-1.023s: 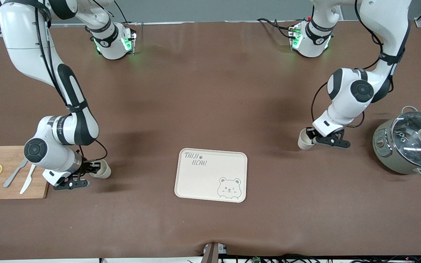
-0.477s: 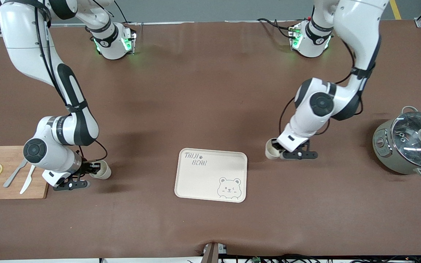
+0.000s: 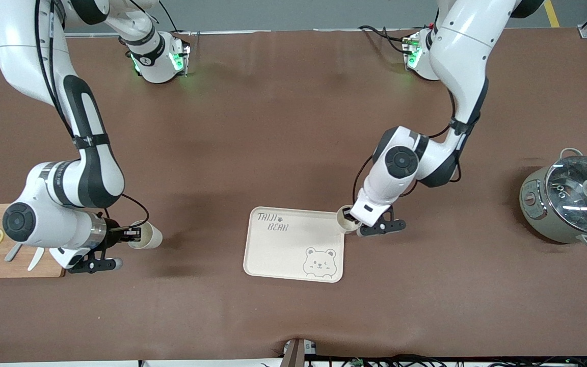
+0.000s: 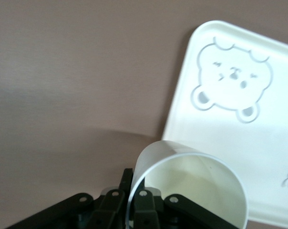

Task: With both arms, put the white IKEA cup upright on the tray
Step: 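Carry the cup with the left gripper while the right gripper carries its cup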

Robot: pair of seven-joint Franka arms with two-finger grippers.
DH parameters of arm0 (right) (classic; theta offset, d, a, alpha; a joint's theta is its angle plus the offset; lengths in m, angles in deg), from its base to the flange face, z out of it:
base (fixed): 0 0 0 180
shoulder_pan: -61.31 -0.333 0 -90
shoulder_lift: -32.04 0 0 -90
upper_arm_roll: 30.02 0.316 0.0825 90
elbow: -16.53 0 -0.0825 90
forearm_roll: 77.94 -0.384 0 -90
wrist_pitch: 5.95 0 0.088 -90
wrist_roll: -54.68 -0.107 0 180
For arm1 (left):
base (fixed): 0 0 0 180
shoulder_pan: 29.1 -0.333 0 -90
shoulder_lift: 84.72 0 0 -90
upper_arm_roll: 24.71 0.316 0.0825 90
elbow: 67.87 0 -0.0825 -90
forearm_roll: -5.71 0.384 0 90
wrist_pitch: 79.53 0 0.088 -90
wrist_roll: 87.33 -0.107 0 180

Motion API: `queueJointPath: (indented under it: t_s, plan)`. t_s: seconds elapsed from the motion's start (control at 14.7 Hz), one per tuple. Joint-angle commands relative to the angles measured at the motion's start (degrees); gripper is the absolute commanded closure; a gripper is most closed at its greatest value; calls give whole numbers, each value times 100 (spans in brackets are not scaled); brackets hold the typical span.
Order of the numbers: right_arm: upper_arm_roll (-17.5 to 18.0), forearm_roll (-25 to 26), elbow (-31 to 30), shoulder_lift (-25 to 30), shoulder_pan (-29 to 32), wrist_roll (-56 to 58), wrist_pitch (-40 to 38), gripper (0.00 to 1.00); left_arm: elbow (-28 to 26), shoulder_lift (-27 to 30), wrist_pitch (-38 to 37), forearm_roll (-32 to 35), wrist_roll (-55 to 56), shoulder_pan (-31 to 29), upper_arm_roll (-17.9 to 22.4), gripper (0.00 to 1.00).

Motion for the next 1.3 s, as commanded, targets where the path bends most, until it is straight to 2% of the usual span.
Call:
queueJointPath:
  t_s: [0.0,0.14,0.41,0.89,0.95,1.02,1.09,1.23]
  plan:
    - [9,-76,269,10,-403,-959,-302,100,416,-253,-121,7,317,125,31,100]
    - [9,-76,357,1,-667,-1715,-302,100,433,-393,-121,7,466,187,31,100]
    - [9,-76,489,-52,-1203,-2902,-188,100,811,-684,-113,7,809,398,31,100]
    - [9,-76,542,-464,-1906,-4345,874,100,838,-754,-104,59,854,451,49,100]
    - [9,-76,568,-561,-1968,-4468,997,100,838,-754,-104,77,827,451,49,57]
    - [9,-76,612,-649,-2012,-4548,1077,100,838,-772,-86,164,792,469,75,4]
    - [9,-76,656,-754,-2065,-4636,1182,100,838,-755,-86,269,818,556,93,0]
    - [9,-76,656,-921,-2170,-4777,1533,100,829,-728,-86,332,862,557,102,0]
